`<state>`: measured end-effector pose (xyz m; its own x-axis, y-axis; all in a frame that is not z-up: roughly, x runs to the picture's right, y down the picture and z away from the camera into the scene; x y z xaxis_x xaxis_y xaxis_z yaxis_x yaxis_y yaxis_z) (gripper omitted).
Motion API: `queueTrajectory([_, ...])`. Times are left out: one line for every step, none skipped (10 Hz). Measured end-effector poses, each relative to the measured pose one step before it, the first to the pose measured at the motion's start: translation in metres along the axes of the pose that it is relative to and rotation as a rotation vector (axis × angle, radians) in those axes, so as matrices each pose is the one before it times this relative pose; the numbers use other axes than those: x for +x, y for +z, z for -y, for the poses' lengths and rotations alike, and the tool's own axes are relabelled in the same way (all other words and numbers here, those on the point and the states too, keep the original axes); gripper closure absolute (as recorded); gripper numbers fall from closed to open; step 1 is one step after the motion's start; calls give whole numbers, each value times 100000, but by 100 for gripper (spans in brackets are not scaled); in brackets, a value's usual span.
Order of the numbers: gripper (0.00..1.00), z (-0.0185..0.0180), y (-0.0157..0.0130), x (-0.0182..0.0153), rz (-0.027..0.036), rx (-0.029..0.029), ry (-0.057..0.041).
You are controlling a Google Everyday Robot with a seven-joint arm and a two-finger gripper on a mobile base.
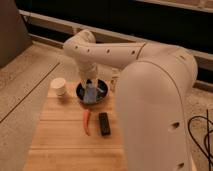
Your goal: Place the white sponge in the ceramic bowl
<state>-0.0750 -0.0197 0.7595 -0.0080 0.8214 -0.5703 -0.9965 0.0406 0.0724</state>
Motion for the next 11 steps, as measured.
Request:
queueTrajectory([100,49,-20,-20,65,55,46])
queueTrajectory([100,184,28,-17,-50,132,248])
queueTrajectory([100,63,-20,-62,81,153,128])
queueTrajectory([100,65,-53,-427,410,-104,570])
queueTrajectory([100,1096,-312,-1807,1523,-1109,3199])
queueTrajectory([100,897,-33,-1347,977,-582,1949])
queueTrajectory([100,523,-51,-1489,1140,-887,1349])
queueTrajectory([100,64,72,-1140,1199,-730,77])
queueTrajectory([100,-260,238,-937,1290,-920,-894])
queueTrajectory([100,-600,351,-642,1040,-1496,-1272])
queueTrajectory([100,-660,347,-382,627,-1563,-1189])
